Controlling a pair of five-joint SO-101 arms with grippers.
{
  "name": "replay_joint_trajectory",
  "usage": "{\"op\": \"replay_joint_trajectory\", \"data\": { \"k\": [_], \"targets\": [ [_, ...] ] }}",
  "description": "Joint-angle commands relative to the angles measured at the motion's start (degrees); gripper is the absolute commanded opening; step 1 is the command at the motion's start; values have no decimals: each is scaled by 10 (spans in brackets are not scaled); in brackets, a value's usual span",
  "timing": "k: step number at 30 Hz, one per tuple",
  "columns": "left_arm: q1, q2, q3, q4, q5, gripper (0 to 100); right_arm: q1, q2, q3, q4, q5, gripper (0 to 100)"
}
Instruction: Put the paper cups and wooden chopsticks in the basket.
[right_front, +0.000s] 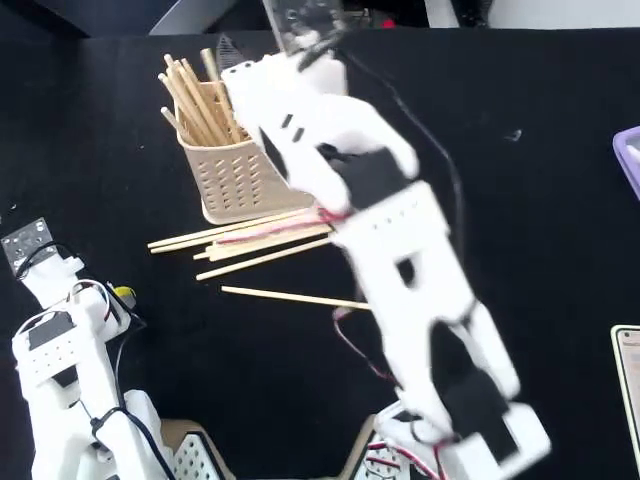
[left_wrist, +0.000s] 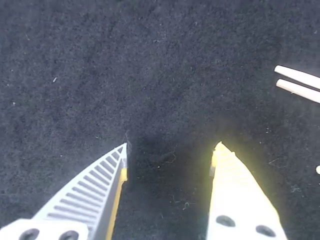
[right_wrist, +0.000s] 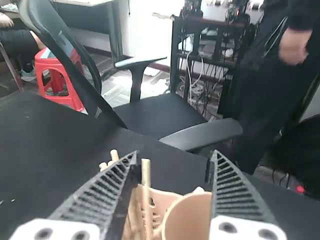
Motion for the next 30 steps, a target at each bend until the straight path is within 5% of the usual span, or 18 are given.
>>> {"op": "replay_joint_trajectory", "data": {
  "k": [1, 5, 9, 12, 16, 20, 30],
  "targets": [
    [7, -6, -6, -6, -4, 270, 11, -125, -23, 116, 0, 212],
    [18, -5, -12, -5, -3, 270, 68, -240, 43, 282, 1, 212],
    [57, -5, -36, 18, -4, 271, 162, -310, 240, 306, 1, 211],
    [90, -5, -71, 51, -4, 271, 207, -345, 437, 231, 1, 194],
    [142, -5, -109, 59, -4, 271, 215, -388, 694, 36, -1, 12],
    [157, -4, -159, 59, -4, 271, 214, -440, 867, -115, -3, 12],
    [160, 127, -281, 61, 94, 271, 213, -581, 979, -142, 1, 18]
  ]
}}
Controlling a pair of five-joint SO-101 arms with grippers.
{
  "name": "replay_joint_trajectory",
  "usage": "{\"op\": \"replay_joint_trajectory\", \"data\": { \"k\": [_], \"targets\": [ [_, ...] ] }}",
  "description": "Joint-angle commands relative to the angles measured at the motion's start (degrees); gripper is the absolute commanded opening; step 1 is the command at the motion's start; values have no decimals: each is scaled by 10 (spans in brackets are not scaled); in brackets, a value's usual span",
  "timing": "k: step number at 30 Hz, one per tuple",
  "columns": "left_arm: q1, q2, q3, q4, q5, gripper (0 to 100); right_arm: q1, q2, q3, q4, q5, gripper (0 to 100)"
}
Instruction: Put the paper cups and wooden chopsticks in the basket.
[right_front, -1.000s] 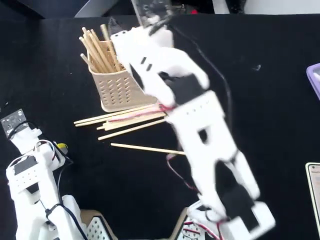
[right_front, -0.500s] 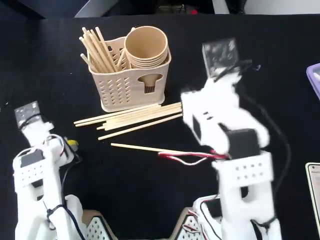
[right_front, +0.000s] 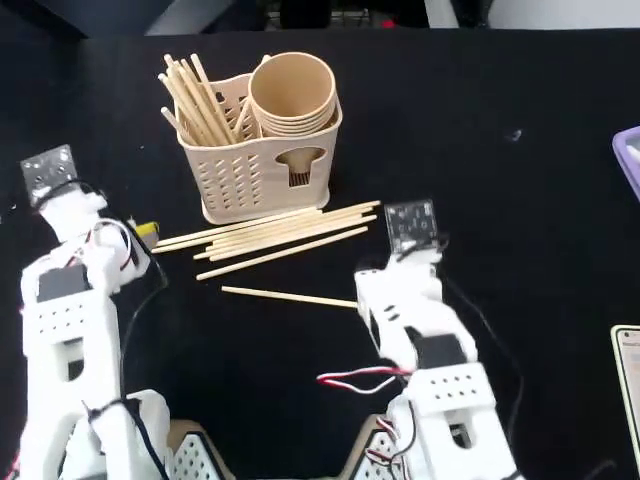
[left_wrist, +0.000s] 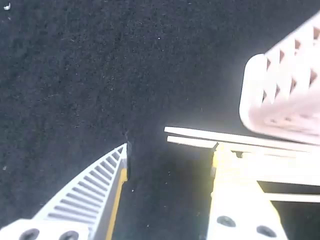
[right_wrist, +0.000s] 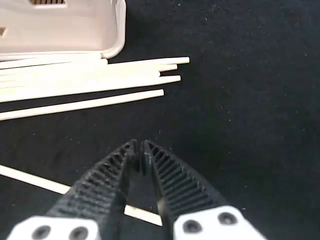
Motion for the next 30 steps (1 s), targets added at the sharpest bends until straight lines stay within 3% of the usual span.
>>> {"op": "replay_joint_trajectory", "data": {
  "k": [1, 9, 15, 21, 30],
  "targets": [
    [7, 113, -90, 11, 33, 271, 8, -55, 16, -15, 1, 18],
    [4, 429, -360, 159, 38, 270, 7, -150, 61, -13, 1, 18],
    [-7, 544, -487, 184, 81, 270, -25, -194, 78, 1, 1, 18],
    [8, 608, -531, 166, 91, 270, -25, -199, 78, 8, 1, 18],
    [12, 649, -501, 168, 69, 232, -25, -199, 78, 5, 2, 18]
  ]
}}
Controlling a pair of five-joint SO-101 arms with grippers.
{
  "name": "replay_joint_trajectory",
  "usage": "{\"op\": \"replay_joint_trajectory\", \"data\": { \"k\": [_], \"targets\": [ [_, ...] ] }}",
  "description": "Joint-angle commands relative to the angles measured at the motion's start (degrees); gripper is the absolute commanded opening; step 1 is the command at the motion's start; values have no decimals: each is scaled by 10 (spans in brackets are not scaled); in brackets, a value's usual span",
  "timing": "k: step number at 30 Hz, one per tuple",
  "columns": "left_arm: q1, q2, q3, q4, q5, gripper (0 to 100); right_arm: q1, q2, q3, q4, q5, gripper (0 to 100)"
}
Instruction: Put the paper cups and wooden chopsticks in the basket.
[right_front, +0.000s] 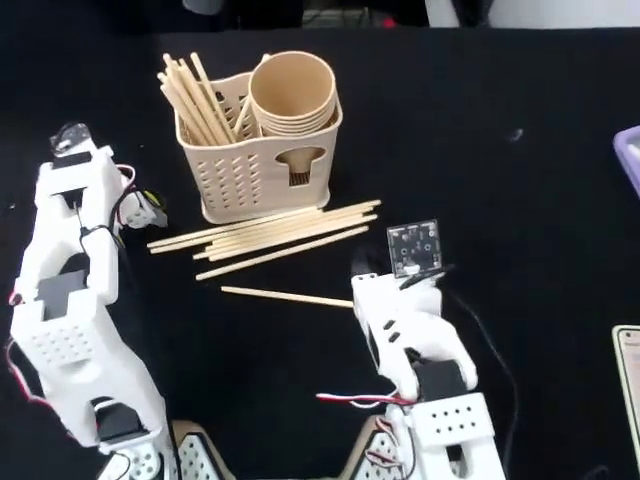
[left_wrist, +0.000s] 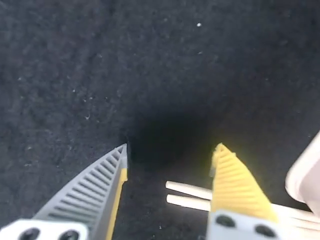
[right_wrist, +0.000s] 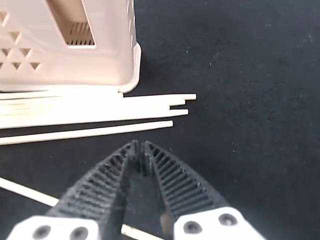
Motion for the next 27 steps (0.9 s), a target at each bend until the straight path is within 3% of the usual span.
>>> {"op": "replay_joint_trajectory", "data": {
  "k": [1, 11, 23, 27],
  "targets": [
    [9, -4, 16, 0, -35, 224, -8, -14, 0, -1, 2, 18],
    [59, -127, 187, -6, -119, 219, -8, -14, 0, -1, 2, 18],
    [63, -324, 388, -6, -237, 216, -6, -14, 0, -1, 2, 18],
    [56, -434, 419, -6, -247, 216, -6, -14, 0, 0, 2, 18]
  ]
}}
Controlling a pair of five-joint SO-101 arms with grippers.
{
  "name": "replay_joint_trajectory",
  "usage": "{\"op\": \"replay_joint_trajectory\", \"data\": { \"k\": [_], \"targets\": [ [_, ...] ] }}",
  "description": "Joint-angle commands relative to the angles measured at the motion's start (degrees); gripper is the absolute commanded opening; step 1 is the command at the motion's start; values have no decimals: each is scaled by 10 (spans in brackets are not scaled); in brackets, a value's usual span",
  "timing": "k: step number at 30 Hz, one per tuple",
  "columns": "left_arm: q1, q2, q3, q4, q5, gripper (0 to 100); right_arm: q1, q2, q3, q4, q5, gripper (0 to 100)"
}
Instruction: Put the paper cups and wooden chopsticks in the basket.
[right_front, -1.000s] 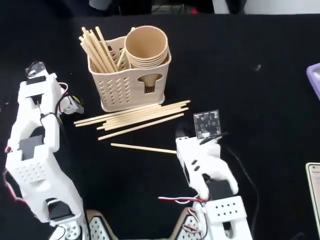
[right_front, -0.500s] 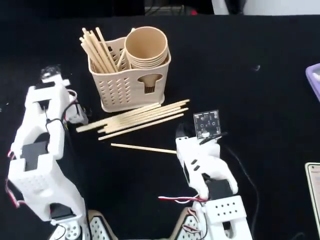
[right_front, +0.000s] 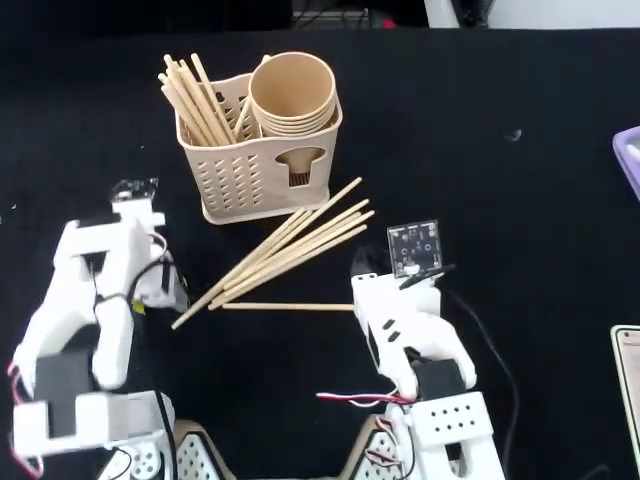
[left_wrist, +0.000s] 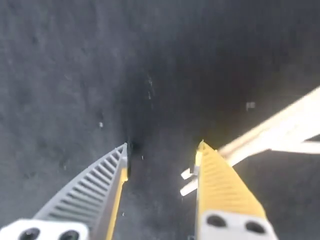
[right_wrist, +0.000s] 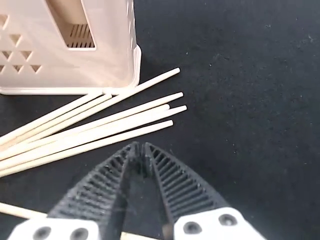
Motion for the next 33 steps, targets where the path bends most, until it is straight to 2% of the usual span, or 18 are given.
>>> {"op": "replay_joint_trajectory", "data": {
  "k": [1, 6, 10, 16, 23, 29, 33],
  "targets": [
    [0, -118, 6, 1, -11, 216, -6, -14, 0, 1, 2, 18],
    [34, -274, 11, 6, -16, 222, -6, -14, 0, 2, 2, 18],
    [126, -339, 66, 15, -110, 280, -6, -14, 0, 2, 2, 18],
    [139, -339, 146, -44, -142, 295, -6, -14, 0, 3, 2, 18],
    [138, -334, 197, -110, -143, 293, -7, -14, 0, 2, 2, 18],
    [100, -220, 174, -142, -146, 292, -8, -14, 0, 3, 2, 18],
    [95, -135, 124, -123, -146, 292, -8, -14, 0, 3, 2, 18]
  ]
}}
